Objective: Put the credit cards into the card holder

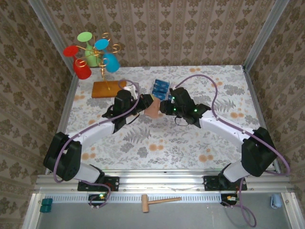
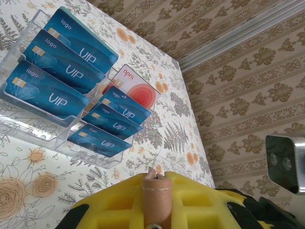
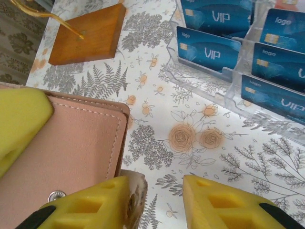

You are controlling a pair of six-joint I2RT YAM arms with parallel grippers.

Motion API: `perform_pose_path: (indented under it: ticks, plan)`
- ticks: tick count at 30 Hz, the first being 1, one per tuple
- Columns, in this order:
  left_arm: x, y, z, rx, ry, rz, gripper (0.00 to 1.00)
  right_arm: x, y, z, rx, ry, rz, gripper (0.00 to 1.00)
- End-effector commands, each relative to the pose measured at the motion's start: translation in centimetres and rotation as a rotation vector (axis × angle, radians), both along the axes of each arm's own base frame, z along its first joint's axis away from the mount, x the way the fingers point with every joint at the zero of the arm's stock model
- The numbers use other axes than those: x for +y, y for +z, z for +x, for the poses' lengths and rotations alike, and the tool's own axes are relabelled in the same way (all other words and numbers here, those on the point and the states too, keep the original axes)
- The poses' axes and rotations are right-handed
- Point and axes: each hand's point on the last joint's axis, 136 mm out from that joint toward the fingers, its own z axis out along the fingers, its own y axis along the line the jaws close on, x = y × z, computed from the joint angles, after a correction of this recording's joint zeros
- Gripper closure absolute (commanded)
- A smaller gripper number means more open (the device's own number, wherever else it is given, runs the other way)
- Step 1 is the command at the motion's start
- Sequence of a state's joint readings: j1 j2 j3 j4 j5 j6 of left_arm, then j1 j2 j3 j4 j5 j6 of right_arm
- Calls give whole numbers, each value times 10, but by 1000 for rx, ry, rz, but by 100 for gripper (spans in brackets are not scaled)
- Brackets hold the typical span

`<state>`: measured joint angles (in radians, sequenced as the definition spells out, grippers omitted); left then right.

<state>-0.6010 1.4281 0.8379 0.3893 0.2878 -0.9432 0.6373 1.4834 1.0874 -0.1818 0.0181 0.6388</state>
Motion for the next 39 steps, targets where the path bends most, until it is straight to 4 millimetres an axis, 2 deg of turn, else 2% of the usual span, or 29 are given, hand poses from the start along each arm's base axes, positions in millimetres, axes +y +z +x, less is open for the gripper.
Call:
perform_pose_path:
  ticks: [1,13,19,26,30,32,35,37,39]
  plan:
    - [-3,2,-3,-6,-15,-10,100,-10,15,0,-37,-41,18,64]
    - [-4,7,-4,-21,-25,-25,100,-2,3,-7,11,9,77,65]
    - [-5,7,-4,-18,-26,-27,100,-2,1,-6,20,13,82,75]
    - [-6,4,-3,-13,-32,-29,100,1,0,-3,28,30,93,100]
    - [-6,1,-2,-10,-31,-23,100,3,4,-3,25,42,103,100]
    - [-6,-6,-2,-3,-30,-5,100,2,6,-3,22,43,105,100]
    - [-4,-28,1,26,-19,46,98,2,5,-7,28,49,112,100]
    - [-4,-46,2,50,-23,80,88,3,-1,-12,45,58,121,100]
    - [-4,-63,2,71,-28,118,85,1,-13,-15,69,54,114,100]
